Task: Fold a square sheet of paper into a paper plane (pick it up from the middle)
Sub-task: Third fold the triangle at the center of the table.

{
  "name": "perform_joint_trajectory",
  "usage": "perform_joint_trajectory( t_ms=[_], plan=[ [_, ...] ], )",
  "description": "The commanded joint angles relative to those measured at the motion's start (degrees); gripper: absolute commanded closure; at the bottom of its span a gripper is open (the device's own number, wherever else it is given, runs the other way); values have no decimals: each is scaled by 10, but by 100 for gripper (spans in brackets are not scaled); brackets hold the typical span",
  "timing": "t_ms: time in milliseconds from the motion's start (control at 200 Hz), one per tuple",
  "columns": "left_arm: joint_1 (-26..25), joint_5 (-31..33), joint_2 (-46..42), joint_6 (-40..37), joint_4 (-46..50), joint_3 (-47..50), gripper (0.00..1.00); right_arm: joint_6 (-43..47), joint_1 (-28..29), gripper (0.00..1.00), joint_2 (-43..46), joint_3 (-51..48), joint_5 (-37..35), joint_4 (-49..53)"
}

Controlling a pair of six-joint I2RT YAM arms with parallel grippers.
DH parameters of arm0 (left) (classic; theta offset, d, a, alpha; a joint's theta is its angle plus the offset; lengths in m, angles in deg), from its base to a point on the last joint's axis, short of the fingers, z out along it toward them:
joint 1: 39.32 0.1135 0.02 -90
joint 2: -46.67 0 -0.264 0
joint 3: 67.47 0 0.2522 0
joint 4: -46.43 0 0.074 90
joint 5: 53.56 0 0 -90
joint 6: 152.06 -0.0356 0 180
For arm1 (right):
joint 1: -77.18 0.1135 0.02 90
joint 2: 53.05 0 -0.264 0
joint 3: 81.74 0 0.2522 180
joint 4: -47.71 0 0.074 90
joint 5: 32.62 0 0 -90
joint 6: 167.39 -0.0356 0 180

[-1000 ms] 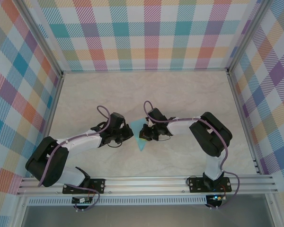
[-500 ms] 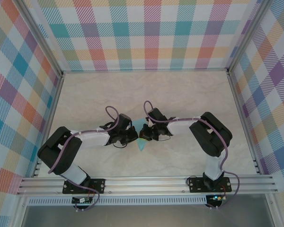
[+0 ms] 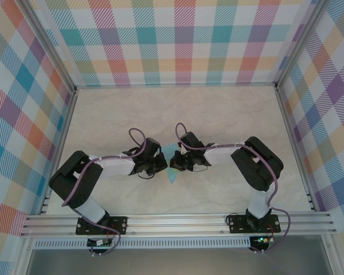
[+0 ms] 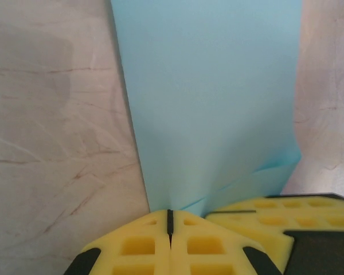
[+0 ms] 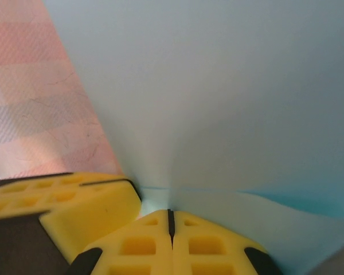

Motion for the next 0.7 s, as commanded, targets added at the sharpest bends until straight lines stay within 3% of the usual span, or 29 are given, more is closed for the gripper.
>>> perform_joint_trajectory(
  t_ms=[0,210,695],
  plan=[
    [-7,31,14,4,40,-1,100,23,-2,97,38,-26,1,7],
    [-10,31,19,5,40,6,100,48,-2,95,78,-53,59,-39],
    [-14,36,7,6,49,3,100,64,8,95,33,-61,107,-46]
  ],
)
